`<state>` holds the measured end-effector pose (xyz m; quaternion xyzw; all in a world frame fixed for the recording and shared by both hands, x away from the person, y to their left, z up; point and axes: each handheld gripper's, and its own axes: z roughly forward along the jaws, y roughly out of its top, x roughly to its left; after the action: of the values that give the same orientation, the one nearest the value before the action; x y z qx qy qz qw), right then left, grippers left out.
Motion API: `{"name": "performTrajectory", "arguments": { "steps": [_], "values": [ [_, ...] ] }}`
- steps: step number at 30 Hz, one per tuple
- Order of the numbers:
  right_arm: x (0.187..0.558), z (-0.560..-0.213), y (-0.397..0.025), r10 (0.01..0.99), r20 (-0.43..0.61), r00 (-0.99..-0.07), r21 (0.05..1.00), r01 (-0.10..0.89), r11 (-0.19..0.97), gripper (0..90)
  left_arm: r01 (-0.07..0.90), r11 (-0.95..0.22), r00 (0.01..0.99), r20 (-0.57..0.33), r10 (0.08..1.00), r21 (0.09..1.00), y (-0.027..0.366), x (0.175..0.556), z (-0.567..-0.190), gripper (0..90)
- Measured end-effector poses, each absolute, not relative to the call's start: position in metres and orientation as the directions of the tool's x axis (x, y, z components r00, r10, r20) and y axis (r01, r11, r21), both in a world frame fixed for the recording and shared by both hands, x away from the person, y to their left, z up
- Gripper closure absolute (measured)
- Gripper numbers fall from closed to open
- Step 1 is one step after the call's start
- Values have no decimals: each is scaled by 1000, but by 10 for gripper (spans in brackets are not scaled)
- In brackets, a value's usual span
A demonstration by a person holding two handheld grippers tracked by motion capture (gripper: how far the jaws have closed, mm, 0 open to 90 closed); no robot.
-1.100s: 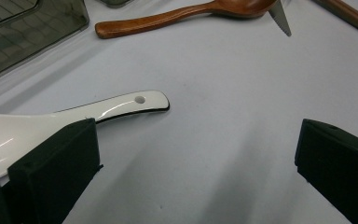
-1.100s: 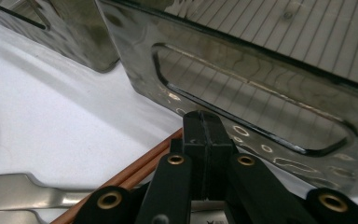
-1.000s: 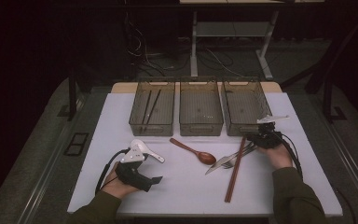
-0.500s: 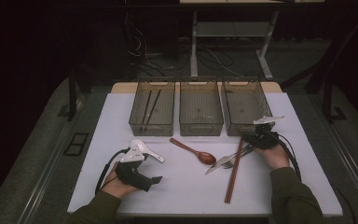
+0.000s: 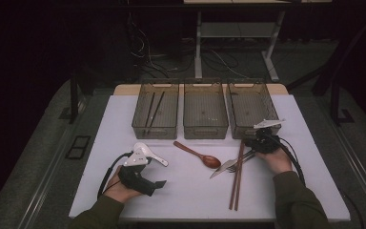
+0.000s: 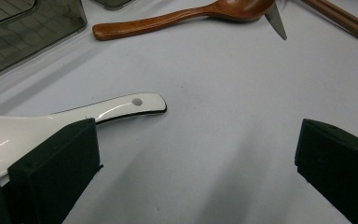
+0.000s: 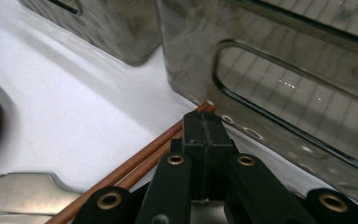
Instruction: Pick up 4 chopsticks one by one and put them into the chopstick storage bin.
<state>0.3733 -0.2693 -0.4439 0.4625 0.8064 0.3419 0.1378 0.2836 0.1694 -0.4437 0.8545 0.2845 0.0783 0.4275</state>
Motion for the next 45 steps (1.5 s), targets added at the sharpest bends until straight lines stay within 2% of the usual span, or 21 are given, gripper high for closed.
{"name": "performTrajectory", "arguments": {
  "steps": [45],
  "values": [
    [372,-444,-208,729,87,-679,661,586,468,894,417,-473,827,-109,552,776,169,283,-443,0]
  ]
}}
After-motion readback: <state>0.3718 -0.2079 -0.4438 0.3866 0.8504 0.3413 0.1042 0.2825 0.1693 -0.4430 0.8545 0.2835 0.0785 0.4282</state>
